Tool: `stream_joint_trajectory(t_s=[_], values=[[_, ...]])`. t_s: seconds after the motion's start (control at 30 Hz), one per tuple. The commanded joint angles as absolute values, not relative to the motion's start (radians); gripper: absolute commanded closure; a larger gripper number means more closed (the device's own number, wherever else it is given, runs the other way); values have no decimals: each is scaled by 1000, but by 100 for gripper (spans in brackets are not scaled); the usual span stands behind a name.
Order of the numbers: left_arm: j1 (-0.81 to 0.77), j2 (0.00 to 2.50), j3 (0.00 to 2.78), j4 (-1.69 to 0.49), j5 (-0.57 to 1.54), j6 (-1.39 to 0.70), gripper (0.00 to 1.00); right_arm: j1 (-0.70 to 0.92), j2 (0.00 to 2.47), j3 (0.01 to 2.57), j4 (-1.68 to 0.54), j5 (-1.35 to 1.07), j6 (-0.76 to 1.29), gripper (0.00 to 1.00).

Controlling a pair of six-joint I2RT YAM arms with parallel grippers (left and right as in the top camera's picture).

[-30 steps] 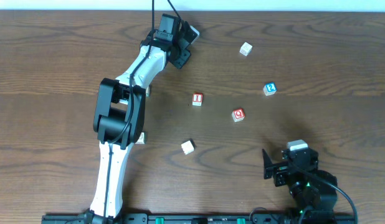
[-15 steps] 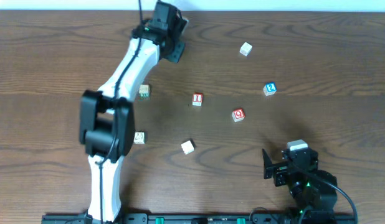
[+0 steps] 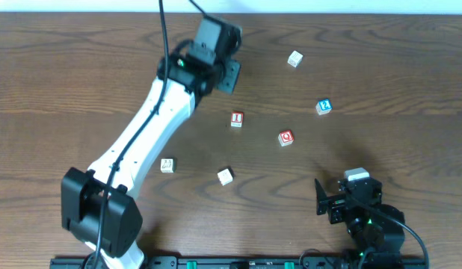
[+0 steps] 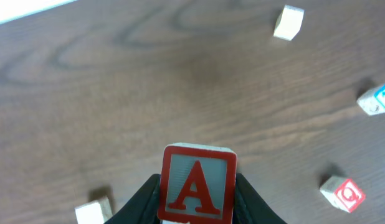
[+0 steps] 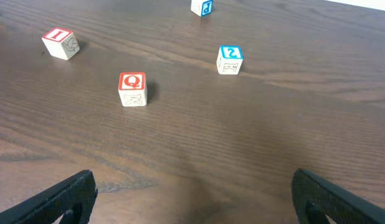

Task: Spell out Ai2
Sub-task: 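Carry the A block down to the left of the I block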

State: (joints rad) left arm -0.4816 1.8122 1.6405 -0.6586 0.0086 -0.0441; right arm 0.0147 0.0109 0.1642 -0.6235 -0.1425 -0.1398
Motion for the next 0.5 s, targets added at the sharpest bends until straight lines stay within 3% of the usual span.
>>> stream_joint_trajectory(t_s=[0.0,0.47], values=[[-485,1796,1545,-625,-55,-206,94,8,6,157,-624,-154,-151,1],[-534,1958,1509,-622,-152,-397,94,8,6,157,-624,-154,-151,1]])
